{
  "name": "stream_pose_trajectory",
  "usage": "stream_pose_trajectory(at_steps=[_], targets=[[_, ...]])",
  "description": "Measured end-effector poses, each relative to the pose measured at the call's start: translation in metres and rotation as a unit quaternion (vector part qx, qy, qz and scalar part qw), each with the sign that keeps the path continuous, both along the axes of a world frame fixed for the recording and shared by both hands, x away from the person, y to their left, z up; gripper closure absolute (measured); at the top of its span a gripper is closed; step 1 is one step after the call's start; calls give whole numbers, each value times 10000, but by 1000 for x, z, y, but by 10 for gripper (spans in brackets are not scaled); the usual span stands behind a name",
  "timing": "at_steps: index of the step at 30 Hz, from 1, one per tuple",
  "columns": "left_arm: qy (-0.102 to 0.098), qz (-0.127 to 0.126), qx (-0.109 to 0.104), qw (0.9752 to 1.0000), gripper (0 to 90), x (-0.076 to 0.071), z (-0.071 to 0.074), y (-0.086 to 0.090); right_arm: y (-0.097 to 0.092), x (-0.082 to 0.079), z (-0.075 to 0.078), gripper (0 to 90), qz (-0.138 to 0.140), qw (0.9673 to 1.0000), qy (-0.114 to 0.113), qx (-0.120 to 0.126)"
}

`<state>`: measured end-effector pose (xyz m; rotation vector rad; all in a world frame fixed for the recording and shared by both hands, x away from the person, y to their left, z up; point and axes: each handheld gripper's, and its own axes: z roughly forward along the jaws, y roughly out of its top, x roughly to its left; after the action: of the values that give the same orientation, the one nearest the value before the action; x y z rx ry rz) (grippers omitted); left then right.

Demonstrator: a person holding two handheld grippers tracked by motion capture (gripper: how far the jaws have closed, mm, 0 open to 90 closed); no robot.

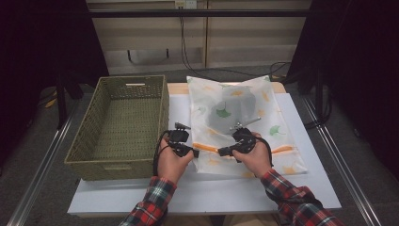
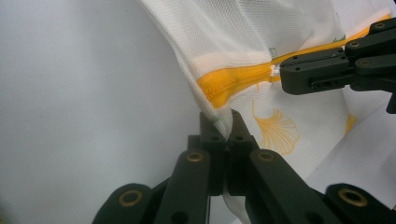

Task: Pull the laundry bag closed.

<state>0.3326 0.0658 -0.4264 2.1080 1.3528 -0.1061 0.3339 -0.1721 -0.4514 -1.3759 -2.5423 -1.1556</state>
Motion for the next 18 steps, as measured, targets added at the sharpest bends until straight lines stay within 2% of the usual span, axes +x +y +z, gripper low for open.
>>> stream_pose_trajectory(at_steps=[2,4,8,14,17,18], targets=[[9,5,-14,10000,892,0,0,0,1,-1,1,900,-44,10000,67,-53],[39,34,-72,10000,892,0,-1,0,0,1,0,900,-2,10000,11,-23],[29,21,-58,10000,892,0,0,0,1,1,-2,900,-47,9999,8,-117],[20,2,-24,10000,892,0,0,0,0,1,-3,900,-74,10000,19,-61],[13,17,-17,10000,892,0,1,0,-2,1,-4,900,-108,9998,-8,-187],[5,-4,-9,10000,892,0,1,1,-4,1,-5,900,-159,9998,43,-115]])
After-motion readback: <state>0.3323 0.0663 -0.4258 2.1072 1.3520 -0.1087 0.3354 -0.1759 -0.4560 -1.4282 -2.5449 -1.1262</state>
